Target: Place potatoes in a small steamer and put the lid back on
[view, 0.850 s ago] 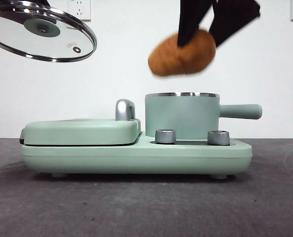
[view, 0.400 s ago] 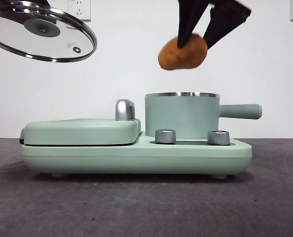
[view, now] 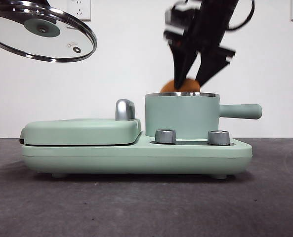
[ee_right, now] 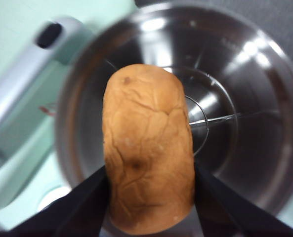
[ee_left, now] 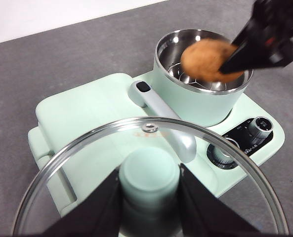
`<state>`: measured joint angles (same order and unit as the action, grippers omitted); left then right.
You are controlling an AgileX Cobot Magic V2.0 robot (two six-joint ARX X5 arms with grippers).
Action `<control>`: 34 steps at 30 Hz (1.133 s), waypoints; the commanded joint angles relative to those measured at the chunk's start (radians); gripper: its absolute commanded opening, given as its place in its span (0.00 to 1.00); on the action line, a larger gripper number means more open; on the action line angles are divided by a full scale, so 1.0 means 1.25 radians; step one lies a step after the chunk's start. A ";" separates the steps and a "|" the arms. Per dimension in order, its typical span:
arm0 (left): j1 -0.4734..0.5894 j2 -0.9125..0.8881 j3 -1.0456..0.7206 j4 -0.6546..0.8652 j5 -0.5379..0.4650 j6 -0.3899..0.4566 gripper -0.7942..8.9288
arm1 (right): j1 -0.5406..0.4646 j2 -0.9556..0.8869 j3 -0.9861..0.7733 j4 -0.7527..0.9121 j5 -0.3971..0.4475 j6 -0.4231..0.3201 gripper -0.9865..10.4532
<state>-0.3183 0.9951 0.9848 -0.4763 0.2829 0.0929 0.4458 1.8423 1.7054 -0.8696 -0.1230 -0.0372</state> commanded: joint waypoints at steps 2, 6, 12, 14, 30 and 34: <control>-0.001 -0.003 0.014 0.022 0.001 0.008 0.10 | 0.002 0.046 0.020 0.023 0.002 -0.022 0.28; -0.001 -0.003 0.014 0.022 0.001 0.006 0.10 | 0.002 0.077 0.020 0.036 0.019 -0.023 0.28; -0.001 -0.003 0.014 0.022 0.001 0.006 0.10 | 0.003 0.081 0.020 0.052 0.036 -0.041 0.37; -0.001 -0.003 0.014 0.021 0.001 0.006 0.10 | 0.003 0.081 0.020 0.054 0.035 -0.043 0.38; -0.002 -0.003 0.014 0.040 0.002 -0.001 0.10 | 0.000 -0.562 -0.409 0.267 0.000 0.063 0.34; -0.003 -0.002 0.014 0.042 0.011 -0.001 0.10 | 0.000 -0.677 -0.518 0.276 0.031 0.070 0.34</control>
<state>-0.3183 0.9947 0.9848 -0.4599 0.2871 0.0917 0.4385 0.9947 1.0679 -0.5282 -0.0929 0.0322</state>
